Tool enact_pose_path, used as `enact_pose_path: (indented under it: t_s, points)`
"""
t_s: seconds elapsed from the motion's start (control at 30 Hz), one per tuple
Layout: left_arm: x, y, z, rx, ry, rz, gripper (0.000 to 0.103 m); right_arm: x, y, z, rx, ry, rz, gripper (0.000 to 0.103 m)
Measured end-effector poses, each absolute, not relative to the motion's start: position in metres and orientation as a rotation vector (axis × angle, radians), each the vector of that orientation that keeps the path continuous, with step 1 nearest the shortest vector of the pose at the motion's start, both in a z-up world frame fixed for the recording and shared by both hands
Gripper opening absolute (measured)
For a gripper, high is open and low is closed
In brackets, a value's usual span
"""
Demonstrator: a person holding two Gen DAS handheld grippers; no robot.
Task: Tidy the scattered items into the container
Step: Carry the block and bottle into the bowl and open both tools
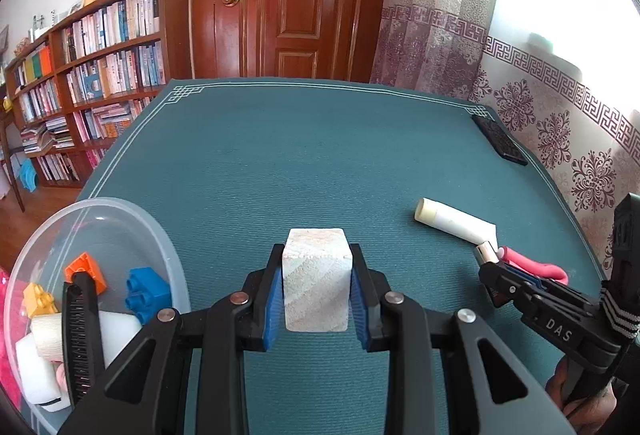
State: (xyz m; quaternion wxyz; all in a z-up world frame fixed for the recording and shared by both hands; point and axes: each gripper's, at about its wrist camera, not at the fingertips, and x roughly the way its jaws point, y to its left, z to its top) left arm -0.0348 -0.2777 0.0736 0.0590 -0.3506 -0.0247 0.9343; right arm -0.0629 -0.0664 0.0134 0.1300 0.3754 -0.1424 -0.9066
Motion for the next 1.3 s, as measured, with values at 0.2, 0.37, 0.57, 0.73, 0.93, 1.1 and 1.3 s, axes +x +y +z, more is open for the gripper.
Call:
enact_pose_path:
  t_s: [0.2, 0.37, 0.57, 0.73, 0.93, 1.1, 1.3]
  points:
    - [-0.023, -0.309, 0.077, -1.051, -0.109, 2.881, 0.033, -0.058, -0.076, 0.014, 1.106, -0.378, -2.643, 0.024]
    - [-0.012, -0.335, 0.08, -1.045, -0.136, 2.925, 0.033, -0.048, -0.087, 0.017, 1.103, -0.384, -2.616, 0.024]
    - [-0.003, -0.365, 0.084, -1.027, -0.186, 2.98, 0.033, -0.04, -0.117, 0.027, 1.084, -0.366, -2.563, 0.024]
    - [0.004, -0.39, 0.084, -1.017, -0.225, 3.012, 0.033, -0.034, -0.149, 0.038, 1.057, -0.335, -2.514, 0.024]
    - [0.007, -0.416, 0.079, -1.025, -0.282, 3.036, 0.033, -0.027, -0.19, 0.051, 1.024, -0.272, -2.463, 0.024]
    - [0.009, -0.432, 0.077, -1.021, -0.312, 3.038, 0.033, -0.024, -0.222, 0.06, 1.007, -0.222, -2.43, 0.024]
    - [0.01, -0.445, 0.075, -1.014, -0.352, 3.03, 0.033, -0.022, -0.259, 0.067, 0.985, -0.155, -2.398, 0.024]
